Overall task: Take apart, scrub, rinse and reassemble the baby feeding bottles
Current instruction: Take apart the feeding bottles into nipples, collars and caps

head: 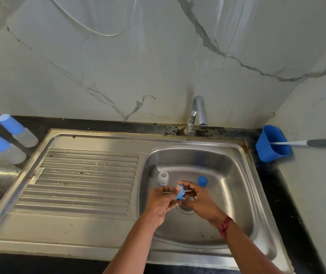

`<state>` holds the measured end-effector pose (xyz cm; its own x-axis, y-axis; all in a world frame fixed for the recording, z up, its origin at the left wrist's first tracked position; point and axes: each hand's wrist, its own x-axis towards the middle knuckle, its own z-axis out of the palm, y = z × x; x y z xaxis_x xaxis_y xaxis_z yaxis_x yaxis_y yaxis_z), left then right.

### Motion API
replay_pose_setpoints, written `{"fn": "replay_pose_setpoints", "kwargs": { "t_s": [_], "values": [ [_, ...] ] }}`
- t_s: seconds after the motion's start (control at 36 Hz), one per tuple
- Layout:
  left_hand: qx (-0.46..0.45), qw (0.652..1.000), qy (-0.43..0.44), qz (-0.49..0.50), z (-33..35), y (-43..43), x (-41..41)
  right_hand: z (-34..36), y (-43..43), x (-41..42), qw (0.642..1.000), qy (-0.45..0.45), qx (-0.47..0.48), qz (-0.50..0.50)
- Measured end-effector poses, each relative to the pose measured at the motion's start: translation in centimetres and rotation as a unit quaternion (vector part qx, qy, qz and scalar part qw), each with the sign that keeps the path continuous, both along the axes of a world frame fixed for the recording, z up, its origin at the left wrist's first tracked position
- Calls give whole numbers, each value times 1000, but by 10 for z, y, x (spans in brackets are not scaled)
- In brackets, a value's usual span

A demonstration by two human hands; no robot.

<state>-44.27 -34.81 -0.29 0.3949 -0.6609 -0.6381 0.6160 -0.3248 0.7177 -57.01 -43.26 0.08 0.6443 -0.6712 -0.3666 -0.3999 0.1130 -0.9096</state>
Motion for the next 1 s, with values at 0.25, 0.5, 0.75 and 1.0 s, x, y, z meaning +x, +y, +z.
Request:
{"fn": "replay_pose_setpoints", "kwargs": {
  "t_s": [0.25, 0.5, 0.75, 1.0],
  "values": [
    [80, 993, 79, -33, -28, -10, -1, -22, -21, -12, 999, 28, 27, -10],
    [63, 981, 166, 77, -64, -43, 2, -51, -70, 0, 975, 166, -145, -24],
    [82, 977, 175, 91, -102, -79, -2, -94, -96, 30, 924, 285, -240, 92],
    [202, 907, -348, -126, -146, -102, -6, -135, -109, 47, 870, 367, -284, 167]
  ]
}}
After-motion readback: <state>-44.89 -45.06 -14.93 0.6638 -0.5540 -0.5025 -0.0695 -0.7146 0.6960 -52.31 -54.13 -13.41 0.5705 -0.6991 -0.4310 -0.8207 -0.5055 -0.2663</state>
